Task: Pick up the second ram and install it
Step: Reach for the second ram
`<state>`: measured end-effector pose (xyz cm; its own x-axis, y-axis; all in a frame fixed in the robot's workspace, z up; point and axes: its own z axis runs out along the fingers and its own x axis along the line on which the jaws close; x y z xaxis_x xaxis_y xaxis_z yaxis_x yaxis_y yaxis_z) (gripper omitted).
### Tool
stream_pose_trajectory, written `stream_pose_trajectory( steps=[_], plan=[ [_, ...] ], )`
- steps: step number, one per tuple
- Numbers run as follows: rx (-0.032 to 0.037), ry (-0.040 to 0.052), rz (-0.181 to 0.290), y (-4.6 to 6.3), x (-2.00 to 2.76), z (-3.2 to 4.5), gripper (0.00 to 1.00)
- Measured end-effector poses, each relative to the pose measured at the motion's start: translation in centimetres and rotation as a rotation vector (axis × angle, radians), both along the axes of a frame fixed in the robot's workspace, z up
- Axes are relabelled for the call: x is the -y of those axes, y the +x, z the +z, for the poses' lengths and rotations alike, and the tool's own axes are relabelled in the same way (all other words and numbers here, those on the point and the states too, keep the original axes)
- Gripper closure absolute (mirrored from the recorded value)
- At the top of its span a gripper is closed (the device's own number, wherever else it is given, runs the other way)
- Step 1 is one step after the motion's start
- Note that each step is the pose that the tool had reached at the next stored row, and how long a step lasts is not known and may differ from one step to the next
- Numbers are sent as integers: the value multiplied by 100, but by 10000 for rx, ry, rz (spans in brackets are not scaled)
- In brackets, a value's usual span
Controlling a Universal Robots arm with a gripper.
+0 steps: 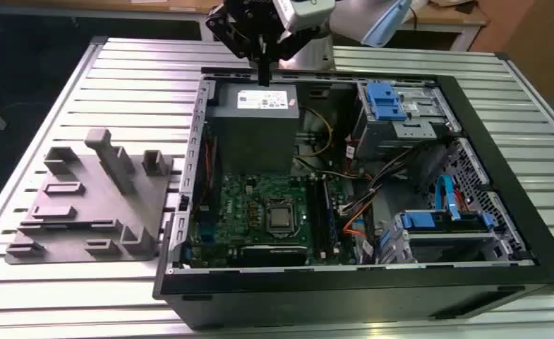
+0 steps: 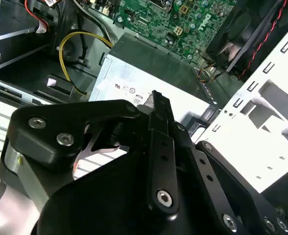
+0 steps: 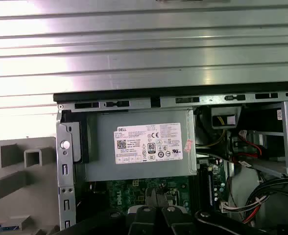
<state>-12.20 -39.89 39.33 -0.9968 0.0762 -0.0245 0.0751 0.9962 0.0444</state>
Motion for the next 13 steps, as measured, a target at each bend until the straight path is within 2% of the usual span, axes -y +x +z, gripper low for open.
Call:
stream_pose_trajectory(
  steps=[13],
  plan=[
    [-1,-1,-1,-3,0,0,93]
  ],
)
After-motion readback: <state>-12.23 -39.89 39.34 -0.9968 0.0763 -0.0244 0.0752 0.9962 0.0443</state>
